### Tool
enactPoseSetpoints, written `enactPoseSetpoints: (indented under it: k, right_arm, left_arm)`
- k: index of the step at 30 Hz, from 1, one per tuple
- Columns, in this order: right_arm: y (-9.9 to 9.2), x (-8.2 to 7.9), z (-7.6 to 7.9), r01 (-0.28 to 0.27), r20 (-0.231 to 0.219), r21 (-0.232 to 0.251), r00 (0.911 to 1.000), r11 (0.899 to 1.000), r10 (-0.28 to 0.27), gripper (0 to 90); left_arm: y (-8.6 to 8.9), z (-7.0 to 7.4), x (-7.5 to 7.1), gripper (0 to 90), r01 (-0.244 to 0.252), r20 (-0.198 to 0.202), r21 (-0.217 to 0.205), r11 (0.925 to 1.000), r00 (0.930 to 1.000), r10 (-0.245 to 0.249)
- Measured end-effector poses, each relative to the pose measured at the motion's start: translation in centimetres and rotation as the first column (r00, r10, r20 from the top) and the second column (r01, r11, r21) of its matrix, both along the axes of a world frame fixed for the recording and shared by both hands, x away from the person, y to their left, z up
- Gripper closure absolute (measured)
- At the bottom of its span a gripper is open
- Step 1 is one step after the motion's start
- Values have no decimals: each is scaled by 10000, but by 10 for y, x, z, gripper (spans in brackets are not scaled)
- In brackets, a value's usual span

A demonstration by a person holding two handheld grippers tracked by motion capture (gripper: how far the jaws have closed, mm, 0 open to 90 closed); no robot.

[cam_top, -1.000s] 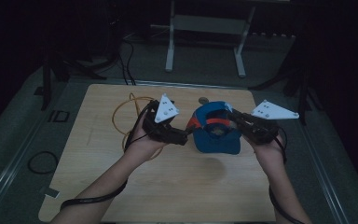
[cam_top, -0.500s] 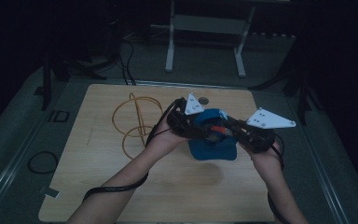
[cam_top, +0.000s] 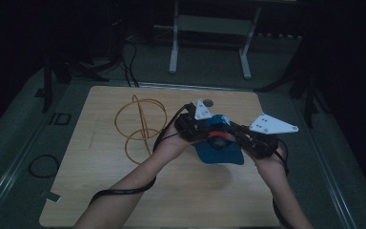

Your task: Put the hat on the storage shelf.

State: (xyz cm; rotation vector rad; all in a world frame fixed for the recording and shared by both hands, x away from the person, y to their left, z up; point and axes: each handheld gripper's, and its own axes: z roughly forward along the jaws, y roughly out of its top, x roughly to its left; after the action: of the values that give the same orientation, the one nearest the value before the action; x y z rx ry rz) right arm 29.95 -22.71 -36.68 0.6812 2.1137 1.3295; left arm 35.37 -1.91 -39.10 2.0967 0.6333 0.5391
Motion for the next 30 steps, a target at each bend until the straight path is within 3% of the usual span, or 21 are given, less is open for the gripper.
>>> enactPoseSetpoints:
  k: [4,7,11,13,19,23,30]
  right_arm:
    - [2,-2,0,-55,19,-17,10000,10000,55,846]
    - [2,-2,-1,-101,-48,-30,9999,9999,101,846]
    - [0,-3,-6,-55,-169,123,9998,9999,58,844]
    - [-1,-4,-10,14,-296,285,9996,9996,-5,841]
    - [-2,-10,-17,124,-391,470,9992,9988,-105,810]
    - [-3,-15,-14,-40,-528,624,9986,9980,73,720]
    - [-10,-22,-7,-686,-677,1229,9947,9900,773,477]
  left_arm:
    - [-3,-2,4,789,-337,-120,-154,9993,9994,335]
    - [-6,-3,5,896,-407,-50,2,9992,9992,407]
    - [-8,-4,3,900,-496,176,242,9985,9986,492]
    - [-7,-3,2,900,-564,206,89,9984,9982,562]
    - [-9,2,-2,900,-545,597,167,9984,9968,534]
    - [-8,10,-5,900,-491,868,73,9988,9951,483]
    - [-4,23,-9,900,-295,1359,98,9995,9903,279]
